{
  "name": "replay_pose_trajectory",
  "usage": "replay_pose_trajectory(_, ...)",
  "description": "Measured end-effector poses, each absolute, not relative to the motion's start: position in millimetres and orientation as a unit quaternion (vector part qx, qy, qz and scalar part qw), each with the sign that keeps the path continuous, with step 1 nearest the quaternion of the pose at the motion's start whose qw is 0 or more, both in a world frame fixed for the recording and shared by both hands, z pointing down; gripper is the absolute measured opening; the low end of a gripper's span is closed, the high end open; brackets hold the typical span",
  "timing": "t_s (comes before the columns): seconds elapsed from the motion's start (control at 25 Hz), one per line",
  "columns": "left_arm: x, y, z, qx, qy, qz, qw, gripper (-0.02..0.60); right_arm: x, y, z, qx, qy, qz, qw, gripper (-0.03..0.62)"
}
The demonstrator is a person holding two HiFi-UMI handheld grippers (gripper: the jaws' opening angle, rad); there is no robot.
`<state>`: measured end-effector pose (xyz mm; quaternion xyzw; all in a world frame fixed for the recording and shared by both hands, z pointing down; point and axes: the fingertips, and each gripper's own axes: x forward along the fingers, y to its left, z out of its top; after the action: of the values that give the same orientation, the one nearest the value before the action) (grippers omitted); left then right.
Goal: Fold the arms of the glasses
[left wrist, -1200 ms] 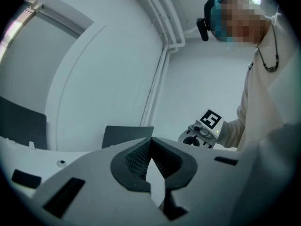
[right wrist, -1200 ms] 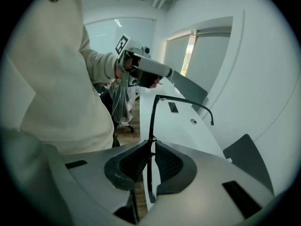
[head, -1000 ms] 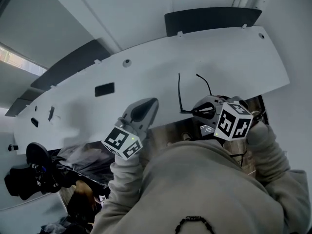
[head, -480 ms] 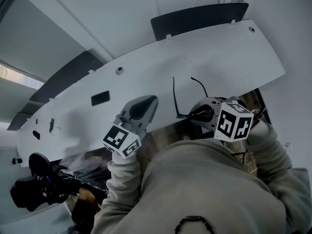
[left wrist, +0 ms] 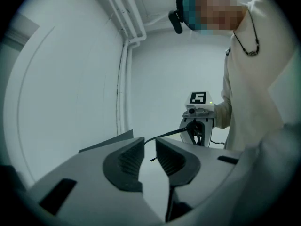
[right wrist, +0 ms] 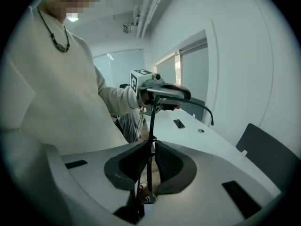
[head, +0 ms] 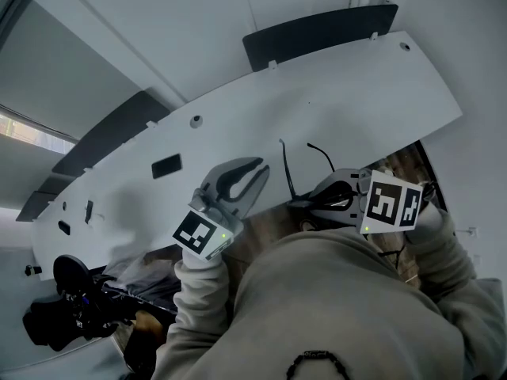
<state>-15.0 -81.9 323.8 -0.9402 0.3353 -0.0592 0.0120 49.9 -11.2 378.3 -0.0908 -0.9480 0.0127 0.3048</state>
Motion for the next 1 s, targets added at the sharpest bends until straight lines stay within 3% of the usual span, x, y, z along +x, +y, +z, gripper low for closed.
replay_pose_trajectory(0.08, -8, -80, 323, -0.940, 0.330, -0.075, 0.034, 0.161, 48, -7, 371, -0.094, -0.953, 0.041, 0.286, 0.060)
replay_pose_trajectory(0.2, 2, -81, 326, -0.935, 0.327, -0.112, 0.082, 0.221, 47, 1, 358, -0.106, -0.958, 0.091, 0.250, 0.060)
replay_pose_trajectory(0.6, 7, -96, 328, -0.899, 0.375, -0.170, 0.148, 0.210, 38, 15, 317, -0.146, -0.951, 0.220, 0.160, 0.060)
replay_pose_trajectory(0.8, 12, -93, 322, -0.890, 0.390, -0.164, 0.171, 0.028, 37, 14, 316, -0.143, -0.952, 0.226, 0.146, 0.060)
replay_pose_trajectory(1.0, 12, -94, 319, -0.892, 0.392, -0.160, 0.157, 0.023, 43, 7, 313, -0.138, -0.954, 0.221, 0.146, 0.060)
